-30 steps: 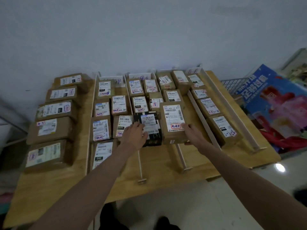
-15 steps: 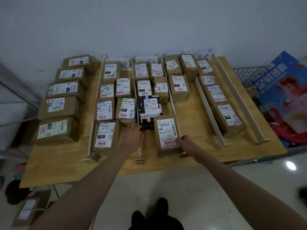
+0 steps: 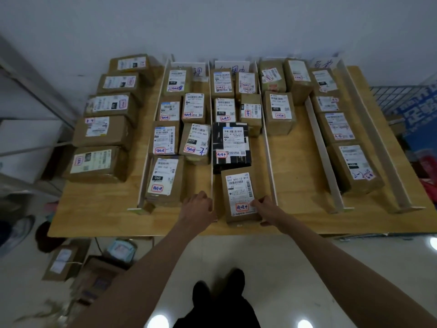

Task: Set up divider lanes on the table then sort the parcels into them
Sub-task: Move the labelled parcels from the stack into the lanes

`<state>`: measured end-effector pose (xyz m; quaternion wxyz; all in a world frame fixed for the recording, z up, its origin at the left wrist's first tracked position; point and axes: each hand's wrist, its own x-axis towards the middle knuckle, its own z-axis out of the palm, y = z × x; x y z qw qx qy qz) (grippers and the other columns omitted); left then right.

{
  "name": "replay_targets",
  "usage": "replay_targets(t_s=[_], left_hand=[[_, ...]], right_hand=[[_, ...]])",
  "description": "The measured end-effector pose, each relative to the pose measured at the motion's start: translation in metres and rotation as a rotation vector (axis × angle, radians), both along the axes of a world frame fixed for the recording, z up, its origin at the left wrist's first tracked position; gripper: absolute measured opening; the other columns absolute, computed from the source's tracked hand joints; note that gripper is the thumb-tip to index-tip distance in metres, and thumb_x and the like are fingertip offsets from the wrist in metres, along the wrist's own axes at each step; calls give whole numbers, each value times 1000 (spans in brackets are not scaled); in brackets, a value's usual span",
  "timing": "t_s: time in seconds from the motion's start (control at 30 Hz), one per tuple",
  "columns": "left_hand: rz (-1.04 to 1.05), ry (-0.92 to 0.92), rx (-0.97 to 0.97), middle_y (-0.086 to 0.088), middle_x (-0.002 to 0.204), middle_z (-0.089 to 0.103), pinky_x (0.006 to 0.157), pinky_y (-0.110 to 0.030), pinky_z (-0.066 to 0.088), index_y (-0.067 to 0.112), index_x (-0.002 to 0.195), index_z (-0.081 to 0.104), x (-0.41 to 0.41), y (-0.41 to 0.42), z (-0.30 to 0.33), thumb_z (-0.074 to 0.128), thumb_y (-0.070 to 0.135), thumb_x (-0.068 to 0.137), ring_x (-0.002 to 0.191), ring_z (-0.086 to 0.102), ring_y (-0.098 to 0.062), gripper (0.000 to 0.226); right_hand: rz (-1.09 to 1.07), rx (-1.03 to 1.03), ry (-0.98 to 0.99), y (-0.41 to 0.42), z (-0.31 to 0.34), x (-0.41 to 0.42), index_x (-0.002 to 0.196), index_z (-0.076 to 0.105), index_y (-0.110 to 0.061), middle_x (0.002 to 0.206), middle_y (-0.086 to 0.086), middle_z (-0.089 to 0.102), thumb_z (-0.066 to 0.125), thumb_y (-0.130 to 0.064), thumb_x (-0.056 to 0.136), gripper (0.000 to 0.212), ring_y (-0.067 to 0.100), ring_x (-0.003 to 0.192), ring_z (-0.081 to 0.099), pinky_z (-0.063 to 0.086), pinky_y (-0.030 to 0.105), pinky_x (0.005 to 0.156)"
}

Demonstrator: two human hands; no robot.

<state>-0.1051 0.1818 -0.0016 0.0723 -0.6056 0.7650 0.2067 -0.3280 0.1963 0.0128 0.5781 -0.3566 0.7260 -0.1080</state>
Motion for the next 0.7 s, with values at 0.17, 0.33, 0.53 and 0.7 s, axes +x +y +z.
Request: replay_targets(t_s=[0.17,0.33,0.53,0.7], left_hand=[[-4,9,73,4,109,56,93,-36,46,24,102,66,4,4,-5,64,46,89,103,56,-17,26],[-17,18,77,4,107,59,91,-34,49,24,100,68,9,3,-5,66,29,89,100,58,-16,12],[-12,28,104,5,105,60,83,-32,51,24,96,67,12,2,-6,68,24,87,95,59,-16,9],[-43,11,85,5,112,59,82,-31,51,22,111,62,14,-1,-7,69,30,87,99,60,-16,26]], right_hand=[[-21,21,-43,-4,-10,8,132,40,-11,126,5,49,41,-27,104,33,26,117,50,50,45,96],[-21,31,-33,-15,-24,15,116,43,-13,130,8,52,44,-29,103,20,30,118,54,54,42,90],[65,37,3,-22,-40,24,133,42,-8,134,9,52,40,-32,104,38,26,113,55,55,46,94],[229,-49,110,-25,-37,33,138,43,-5,136,14,54,34,-29,106,42,28,114,56,52,42,95]])
